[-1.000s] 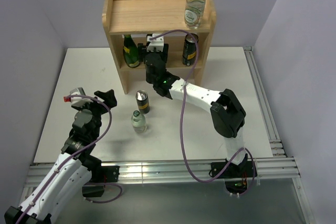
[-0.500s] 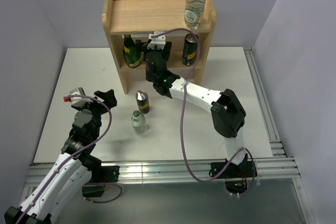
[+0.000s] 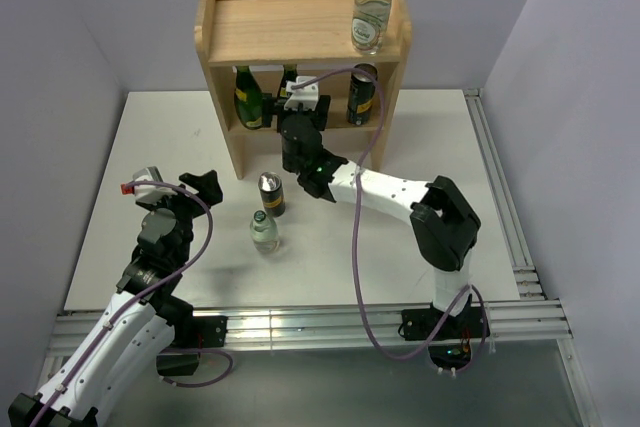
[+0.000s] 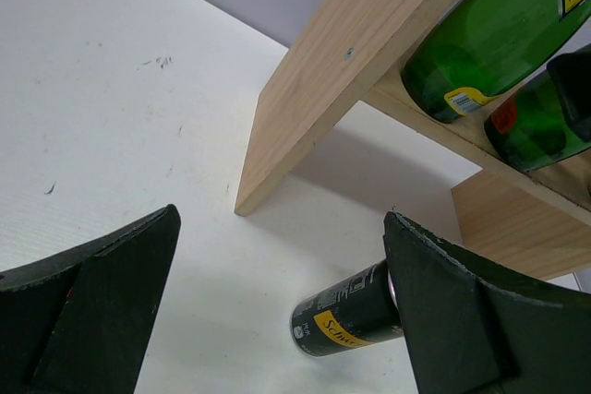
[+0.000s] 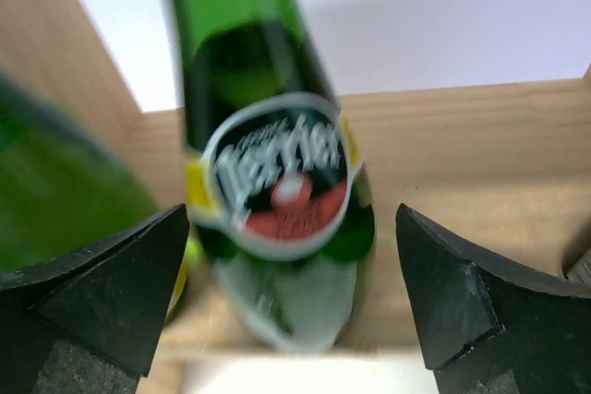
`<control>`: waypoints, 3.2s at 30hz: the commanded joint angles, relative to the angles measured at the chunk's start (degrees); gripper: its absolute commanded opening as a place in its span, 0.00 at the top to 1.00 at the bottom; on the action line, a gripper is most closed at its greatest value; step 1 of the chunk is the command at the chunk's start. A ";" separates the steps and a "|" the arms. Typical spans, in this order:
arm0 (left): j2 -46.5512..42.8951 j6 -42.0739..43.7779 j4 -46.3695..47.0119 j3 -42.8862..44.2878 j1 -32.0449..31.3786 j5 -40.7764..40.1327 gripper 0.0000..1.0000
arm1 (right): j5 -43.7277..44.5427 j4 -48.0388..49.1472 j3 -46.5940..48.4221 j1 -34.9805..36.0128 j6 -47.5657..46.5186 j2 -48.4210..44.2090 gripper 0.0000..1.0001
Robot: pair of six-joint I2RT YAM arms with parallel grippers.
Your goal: Place and organize the beverage onto the shelf
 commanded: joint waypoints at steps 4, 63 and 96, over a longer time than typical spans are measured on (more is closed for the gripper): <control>-1.20 0.78 1.48 0.26 -0.09 -0.25 0.01 | 2.63 5.32 -3.95 2.45 -0.84 -7.76 0.00; -1.20 0.34 1.31 -0.27 -0.18 -2.45 0.01 | 2.55 -0.66 -26.46 24.25 32.83 5.51 0.66; -1.20 0.69 0.78 -0.27 -0.09 -2.18 0.01 | 7.83 -26.40 12.63 19.26 -1.88 -20.61 1.00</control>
